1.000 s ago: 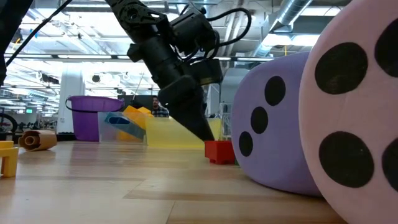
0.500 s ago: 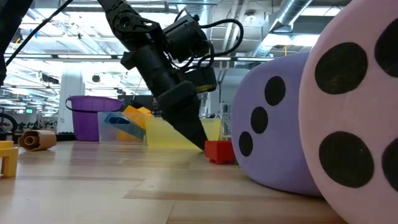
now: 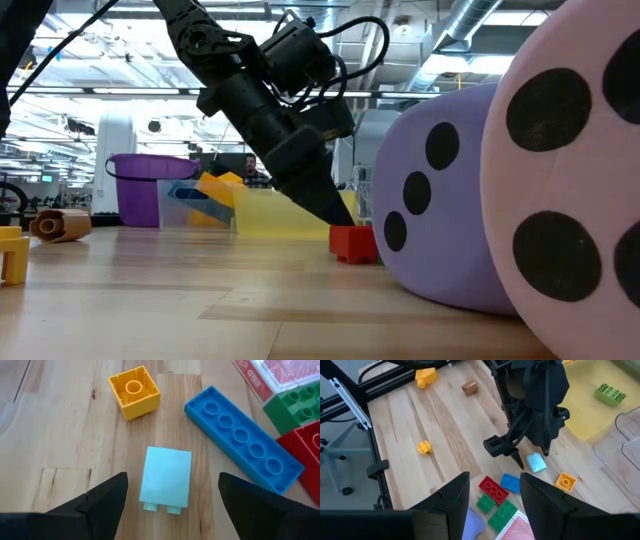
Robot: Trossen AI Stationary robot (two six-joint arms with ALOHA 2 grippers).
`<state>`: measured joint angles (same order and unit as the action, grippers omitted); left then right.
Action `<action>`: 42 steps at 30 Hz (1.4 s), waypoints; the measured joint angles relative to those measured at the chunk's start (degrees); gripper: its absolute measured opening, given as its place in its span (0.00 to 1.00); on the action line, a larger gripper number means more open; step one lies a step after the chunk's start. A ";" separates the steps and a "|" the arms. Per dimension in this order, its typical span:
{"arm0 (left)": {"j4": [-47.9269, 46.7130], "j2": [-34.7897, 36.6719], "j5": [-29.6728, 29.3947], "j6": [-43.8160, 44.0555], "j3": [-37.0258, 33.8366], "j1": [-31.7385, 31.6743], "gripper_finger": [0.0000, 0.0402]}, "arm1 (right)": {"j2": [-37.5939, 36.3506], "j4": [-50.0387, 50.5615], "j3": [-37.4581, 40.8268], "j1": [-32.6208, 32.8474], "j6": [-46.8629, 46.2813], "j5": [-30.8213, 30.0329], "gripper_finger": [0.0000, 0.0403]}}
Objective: Pick & Place Toys
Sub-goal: Put the small light blue game piece into the yellow bin
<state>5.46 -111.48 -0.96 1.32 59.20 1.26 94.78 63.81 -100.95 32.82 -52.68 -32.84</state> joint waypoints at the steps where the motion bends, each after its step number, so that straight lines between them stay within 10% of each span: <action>1: -0.09 0.00 -0.01 -0.39 0.00 0.00 0.75 | 0.00 0.00 0.00 0.00 0.20 0.00 0.42; 42: 5.74 0.00 -0.49 3.67 -4.79 -0.04 0.51 | -0.02 -0.03 0.00 -1.50 0.78 0.02 0.42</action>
<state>11.20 -111.48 -1.45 4.99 54.41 1.21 94.76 63.79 -100.95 31.31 -51.90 -32.82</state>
